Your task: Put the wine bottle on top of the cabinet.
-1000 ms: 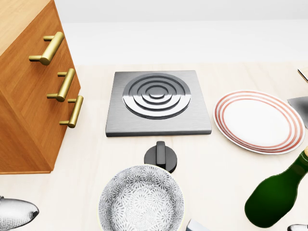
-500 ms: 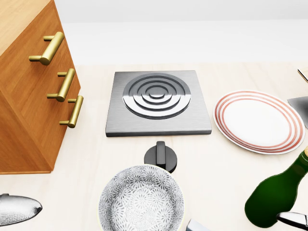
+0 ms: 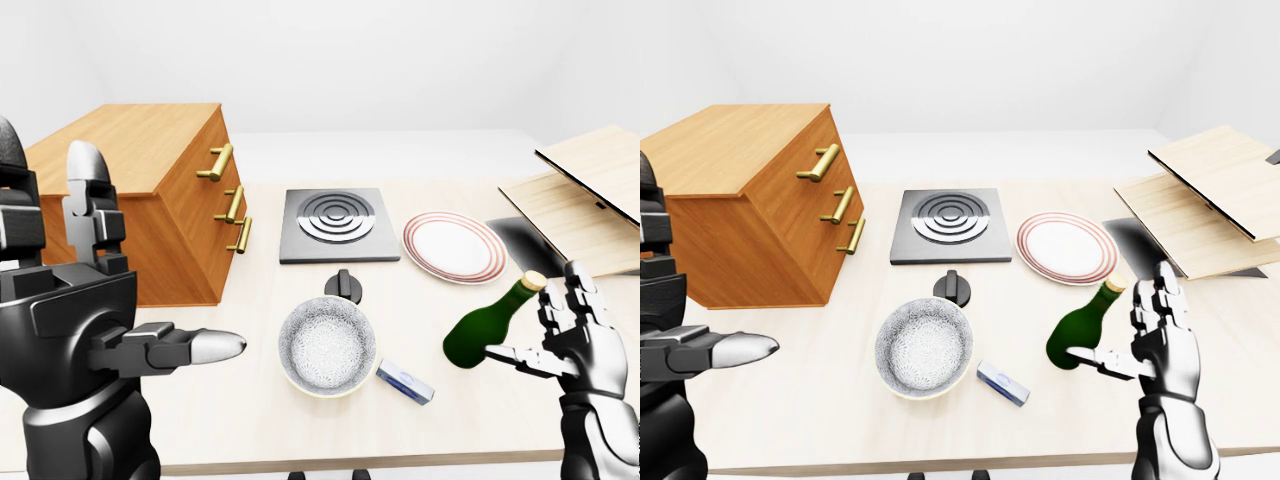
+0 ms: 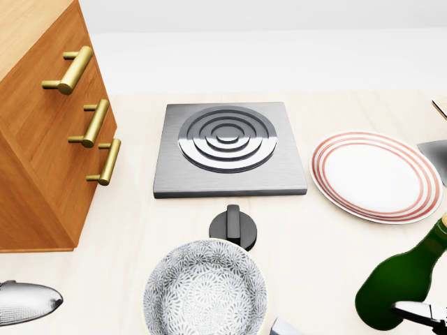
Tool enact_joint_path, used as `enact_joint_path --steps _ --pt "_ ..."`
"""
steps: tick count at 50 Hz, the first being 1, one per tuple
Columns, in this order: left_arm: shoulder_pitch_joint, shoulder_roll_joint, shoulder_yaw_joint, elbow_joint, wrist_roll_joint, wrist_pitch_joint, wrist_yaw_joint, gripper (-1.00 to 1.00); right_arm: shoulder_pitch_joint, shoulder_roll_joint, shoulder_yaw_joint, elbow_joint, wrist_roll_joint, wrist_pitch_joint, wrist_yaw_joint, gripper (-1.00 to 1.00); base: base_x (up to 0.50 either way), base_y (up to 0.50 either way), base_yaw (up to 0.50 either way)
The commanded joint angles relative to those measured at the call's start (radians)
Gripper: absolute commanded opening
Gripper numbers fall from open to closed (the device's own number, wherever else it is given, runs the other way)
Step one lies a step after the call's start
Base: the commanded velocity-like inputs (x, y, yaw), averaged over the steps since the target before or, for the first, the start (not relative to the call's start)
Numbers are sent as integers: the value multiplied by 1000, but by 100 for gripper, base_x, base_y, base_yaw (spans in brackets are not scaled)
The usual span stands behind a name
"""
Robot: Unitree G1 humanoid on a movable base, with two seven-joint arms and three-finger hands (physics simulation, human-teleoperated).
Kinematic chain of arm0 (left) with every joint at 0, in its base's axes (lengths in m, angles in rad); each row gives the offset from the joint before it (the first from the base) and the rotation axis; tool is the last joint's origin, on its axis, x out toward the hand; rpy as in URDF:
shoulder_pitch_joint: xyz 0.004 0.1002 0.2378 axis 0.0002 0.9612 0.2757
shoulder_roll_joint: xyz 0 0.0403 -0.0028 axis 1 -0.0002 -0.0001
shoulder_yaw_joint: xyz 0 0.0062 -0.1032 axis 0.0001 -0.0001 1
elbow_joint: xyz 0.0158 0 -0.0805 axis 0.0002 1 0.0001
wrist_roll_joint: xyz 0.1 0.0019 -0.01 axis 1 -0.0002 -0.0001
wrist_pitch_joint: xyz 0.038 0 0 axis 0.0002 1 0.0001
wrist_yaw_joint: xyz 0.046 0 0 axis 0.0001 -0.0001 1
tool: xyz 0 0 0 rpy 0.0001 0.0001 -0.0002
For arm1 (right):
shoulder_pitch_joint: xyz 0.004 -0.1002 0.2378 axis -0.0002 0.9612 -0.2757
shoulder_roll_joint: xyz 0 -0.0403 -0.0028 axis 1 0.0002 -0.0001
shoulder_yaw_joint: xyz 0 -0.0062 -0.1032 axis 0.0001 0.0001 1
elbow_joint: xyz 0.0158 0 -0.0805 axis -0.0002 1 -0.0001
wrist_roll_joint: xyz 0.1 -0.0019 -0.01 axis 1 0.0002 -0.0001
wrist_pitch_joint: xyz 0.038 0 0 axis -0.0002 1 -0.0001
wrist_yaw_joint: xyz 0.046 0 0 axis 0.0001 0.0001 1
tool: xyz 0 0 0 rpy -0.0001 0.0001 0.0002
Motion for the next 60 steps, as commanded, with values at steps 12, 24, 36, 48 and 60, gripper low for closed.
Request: enact_joint_path --steps 12,24,36,48,60 --pt "0 0 3 10 -2 0 -2 100 -28 -25 41 37 0 0 -35 100 0 0 0" --pt "-6 4 13 11 -10 0 0 100 -39 -33 56 57 1 0 -46 100 0 0 0" --pt "8 0 8 31 -3 0 -8 100 -53 -40 88 119 0 0 -64 100 0 0 0" --pt "15 -3 7 35 0 0 -13 100 -44 -38 115 135 3 0 -63 -100 0 0 0" --pt "25 -9 -3 47 7 0 -21 100 -32 -30 113 93 2 0 -59 -100 0 0 0"
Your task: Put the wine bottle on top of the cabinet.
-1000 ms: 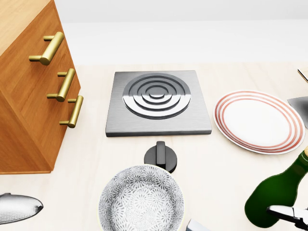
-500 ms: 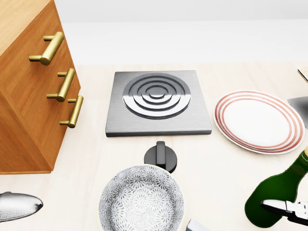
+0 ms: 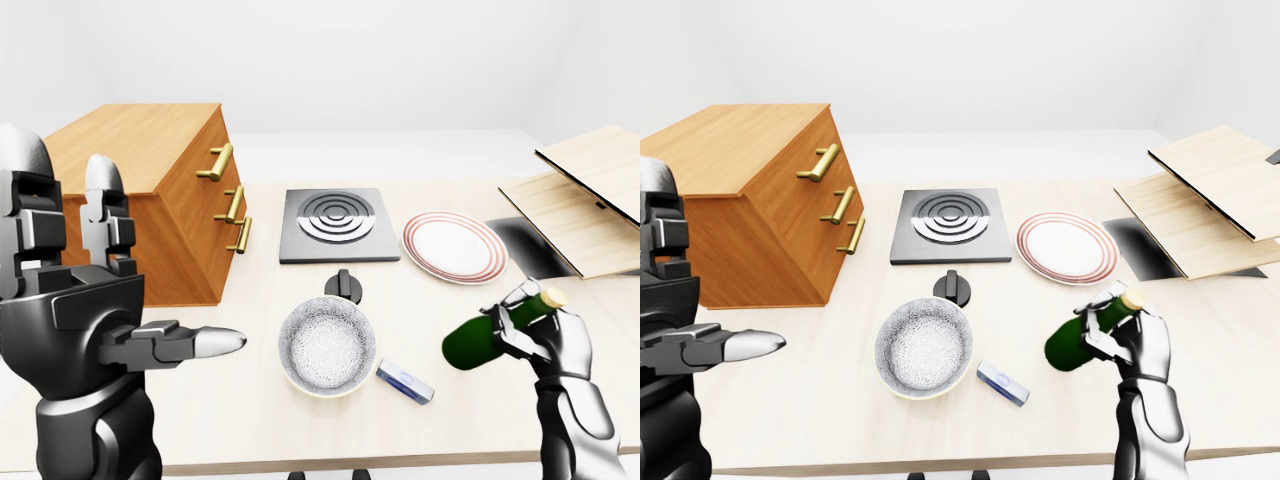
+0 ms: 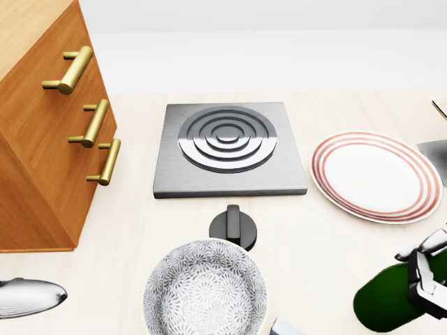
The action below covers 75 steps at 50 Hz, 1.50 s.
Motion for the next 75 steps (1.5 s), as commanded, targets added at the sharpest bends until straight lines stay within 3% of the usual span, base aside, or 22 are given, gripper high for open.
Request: enact_joint_path --steps 1,8,15,30,45,53,60,68,75 --pt "6 -4 -7 3 4 0 -4 100 14 12 14 -11 -20 0 -4 -100 0 0 0" --pt "4 -2 -3 2 2 0 -5 100 31 27 11 -81 -24 0 4 -100 0 0 0" --pt "-4 1 4 -5 -6 0 1 100 48 49 -19 -305 -32 0 20 -100 0 0 0" --pt "-3 2 3 -16 -7 0 5 100 -23 40 -59 -542 -20 0 8 -100 0 0 0" --pt "-2 -1 -1 -2 1 0 -3 100 -167 -15 22 -693 3 0 -100 -100 0 0 0" --pt "4 -6 -24 -3 16 0 -2 100 -270 -44 105 -732 27 0 -192 -100 0 0 0" --pt "-2 -6 -23 -6 13 0 4 100 -331 -36 101 -773 95 0 -254 -100 0 0 0" --pt "-12 -5 -54 16 33 0 13 100 -387 -44 171 -770 149 0 -353 -100 0 0 0" --pt "-50 10 -43 19 29 0 26 100 -447 -52 210 -789 188 0 -421 -100 0 0 0"
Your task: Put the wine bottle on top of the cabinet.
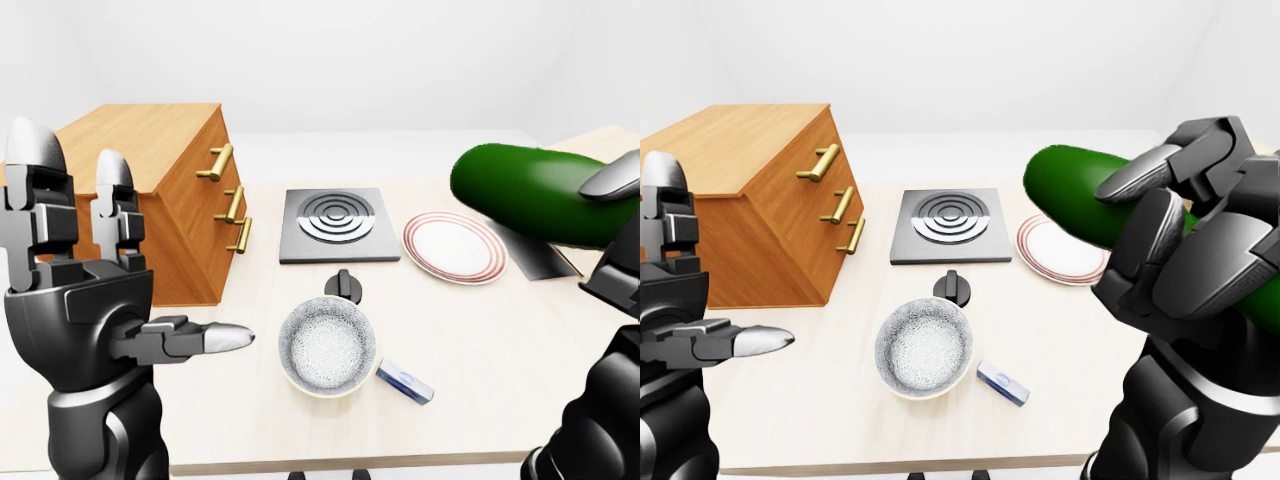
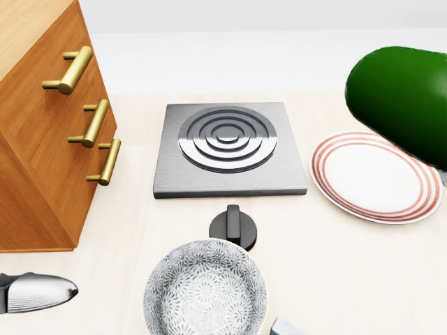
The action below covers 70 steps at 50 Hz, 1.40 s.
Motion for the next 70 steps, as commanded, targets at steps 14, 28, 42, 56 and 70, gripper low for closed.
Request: enact_joint_path --steps 14,28,42,56,70 --pt "-138 51 -28 -58 9 0 72 100 -167 6 217 -19 114 0 -278 -100 0 0 0" --pt "-200 50 -121 -71 108 0 76 100 -175 73 356 30 -41 0 -229 -100 0 0 0" --pt "-245 18 -223 53 252 0 49 100 -177 126 426 30 -146 0 -184 -100 0 0 0" --pt "-266 -38 -317 171 423 0 41 100 -150 146 446 54 -195 0 -149 -100 0 0 0" --pt "-309 -67 -348 281 479 0 40 100 -156 163 473 84 -225 0 -139 -100 0 0 0"
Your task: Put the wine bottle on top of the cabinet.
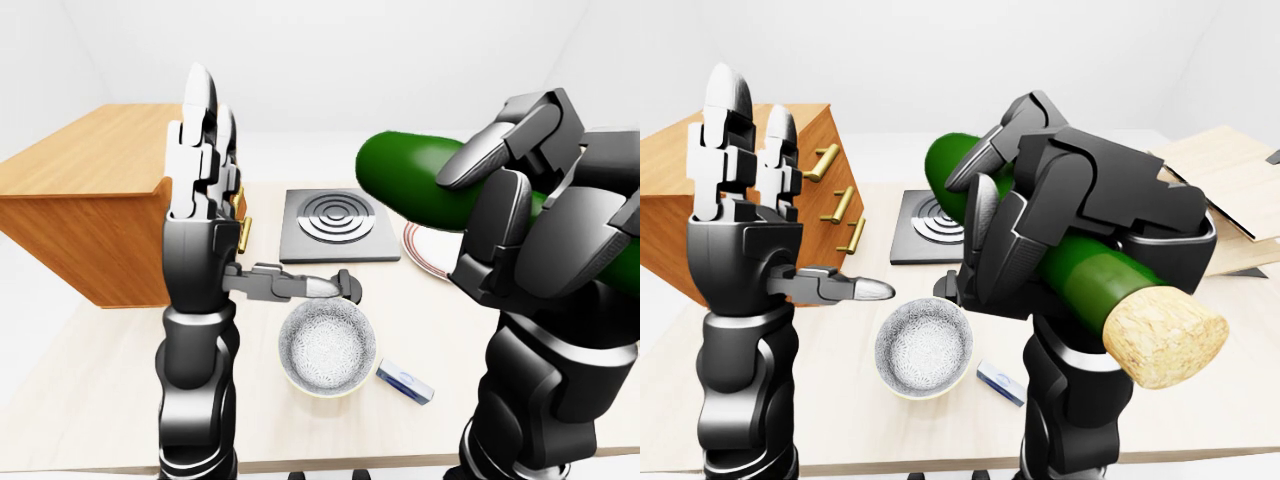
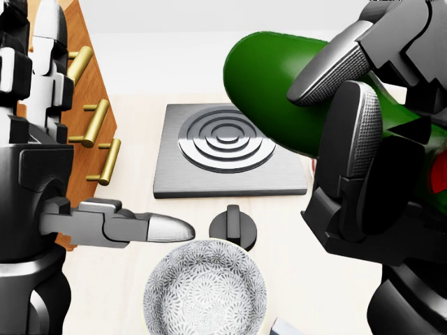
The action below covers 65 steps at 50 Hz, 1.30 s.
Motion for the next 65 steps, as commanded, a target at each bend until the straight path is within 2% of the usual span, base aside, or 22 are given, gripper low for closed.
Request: enact_joint_path --steps 1,8,18,28,44,54,65 --pt "-38 -27 -37 99 65 0 0 100 -11 14 30 16 73 0 -99 -100 0 0 0" --pt "-102 -40 -37 170 89 0 4 100 -8 19 39 12 62 0 -94 -100 0 0 0" --pt "-109 -58 -57 227 120 0 8 100 17 24 44 25 54 0 -86 -100 0 0 0" --pt "-109 -84 -112 221 203 0 -18 100 7 35 69 36 32 0 -83 -100 0 0 0" --pt "-134 -133 -142 288 265 0 -29 100 18 40 74 31 18 0 -72 -100 0 0 0" --pt "-171 -154 -149 285 289 0 -43 100 20 39 69 38 19 0 -67 -100 0 0 0" --pt "-199 -155 -135 298 276 0 -42 100 28 38 74 46 15 0 -65 -100 0 0 0"
